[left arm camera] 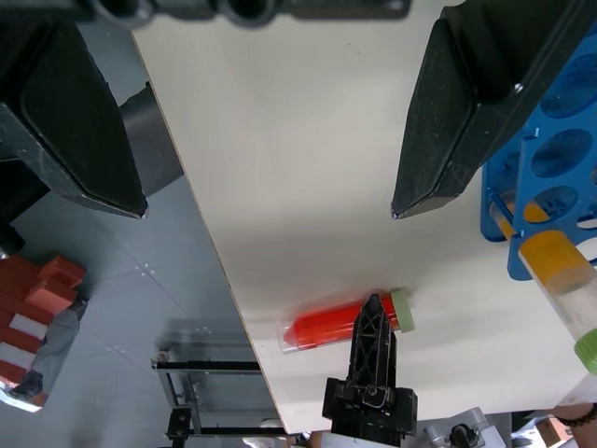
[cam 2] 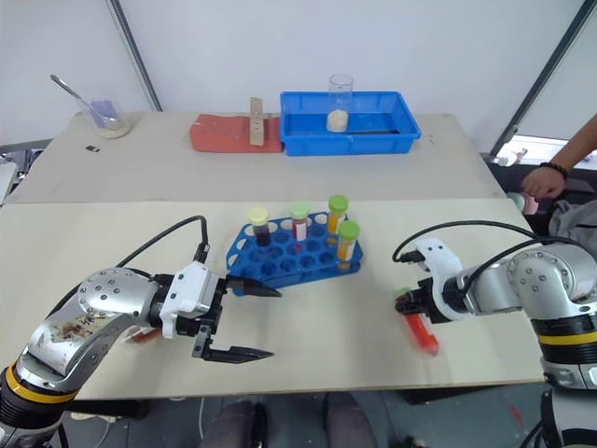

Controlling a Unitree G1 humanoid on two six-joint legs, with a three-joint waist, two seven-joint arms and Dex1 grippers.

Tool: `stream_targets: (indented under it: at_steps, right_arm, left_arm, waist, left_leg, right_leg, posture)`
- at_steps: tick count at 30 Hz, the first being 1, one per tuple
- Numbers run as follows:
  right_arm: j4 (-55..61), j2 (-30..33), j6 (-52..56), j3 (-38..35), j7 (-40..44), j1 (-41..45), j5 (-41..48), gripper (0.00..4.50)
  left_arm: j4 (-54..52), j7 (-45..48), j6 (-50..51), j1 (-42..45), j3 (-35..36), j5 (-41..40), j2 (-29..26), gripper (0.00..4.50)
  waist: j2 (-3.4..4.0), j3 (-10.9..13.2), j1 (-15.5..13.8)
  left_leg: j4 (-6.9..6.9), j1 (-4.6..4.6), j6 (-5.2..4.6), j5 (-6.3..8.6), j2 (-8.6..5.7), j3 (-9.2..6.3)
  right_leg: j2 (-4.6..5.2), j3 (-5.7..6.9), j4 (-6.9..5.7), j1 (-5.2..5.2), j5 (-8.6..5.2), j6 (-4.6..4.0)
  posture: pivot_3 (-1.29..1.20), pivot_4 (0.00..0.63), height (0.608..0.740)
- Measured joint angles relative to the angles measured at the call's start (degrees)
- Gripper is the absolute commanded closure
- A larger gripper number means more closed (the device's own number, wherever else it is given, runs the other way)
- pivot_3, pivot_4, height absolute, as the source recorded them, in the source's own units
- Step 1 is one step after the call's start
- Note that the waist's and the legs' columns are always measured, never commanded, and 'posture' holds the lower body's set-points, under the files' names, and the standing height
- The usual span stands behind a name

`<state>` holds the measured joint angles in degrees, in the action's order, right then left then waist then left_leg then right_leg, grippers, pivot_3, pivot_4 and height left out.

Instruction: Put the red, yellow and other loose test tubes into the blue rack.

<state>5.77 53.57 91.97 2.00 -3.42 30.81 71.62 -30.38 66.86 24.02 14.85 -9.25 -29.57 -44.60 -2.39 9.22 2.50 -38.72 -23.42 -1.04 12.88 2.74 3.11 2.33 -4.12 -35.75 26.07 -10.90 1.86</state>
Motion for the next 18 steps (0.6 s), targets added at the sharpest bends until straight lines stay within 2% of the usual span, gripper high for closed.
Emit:
stream_targets:
  at_steps: [3, 5, 7, 15, 18]
  right_arm:
    - [0.7, 0.0, 0.1, 0.2, -0.9, 0.0, 0.2, 2.85]
    - [1.2, 0.0, 0.1, 0.3, -1.0, 0.0, 0.1, 3.26]
    - [1.5, 0.0, 0.1, 0.3, -1.0, 0.0, 0.0, 3.47]
    - [6.8, -0.1, 0.1, -0.7, 2.3, 0.1, -2.3, 3.47]
    - [12.7, 0.9, -1.7, -2.1, 7.6, -0.9, -2.4, 3.47]
  left_arm:
    - [0.0, 0.0, -0.1, 0.0, -0.1, 0.1, 0.3, 0.0]
    - [0.0, 0.0, -0.2, 0.0, -0.3, 0.1, 0.4, 0.0]
    - [0.0, 0.1, -0.2, 0.0, -0.4, 0.2, 0.9, 0.0]
    - [1.6, -0.5, -0.3, -1.3, 1.2, 0.1, 1.0, 0.0]
    - [2.3, -1.1, -0.2, -2.5, 3.8, -0.8, 0.9, 0.0]
  waist:
    - [0.0, 0.0, 0.0]
    - [0.0, 0.0, 0.0]
    - [0.0, 0.0, 0.0]
    - [0.0, 0.0, 0.0]
    - [0.01, 0.0, -0.1]
  left_leg:
    - [0.0, -0.01, 0.0, 0.0, 0.0, 0.0]
    - [0.0, -0.02, 0.0, 0.0, 0.0, 0.0]
    - [0.0, -0.03, 0.0, 0.0, 0.0, 0.0]
    - [0.01, -0.02, 0.0, 0.0, 0.04, 0.0]
    - [0.02, -0.08, 0.0, 0.0, 0.05, -0.02]
  right_leg:
    - [0.0, 0.0, 0.0, 0.0, 0.0, 0.0]
    - [0.0, 0.0, 0.01, 0.01, 0.0, 0.0]
    - [0.0, 0.01, 0.01, 0.01, 0.0, 0.0]
    - [-0.01, 0.02, 0.01, 0.04, -0.01, 0.0]
    - [-0.01, 0.05, 0.0, 0.1, -0.01, 0.01]
  posture:
    - [0.0, 0.15, 0.74]
    - [0.0, 0.15, 0.74]
    - [0.0, 0.15, 0.74]
    - [0.0, 0.15, 0.74]
    - [0.0, 0.15, 0.74]
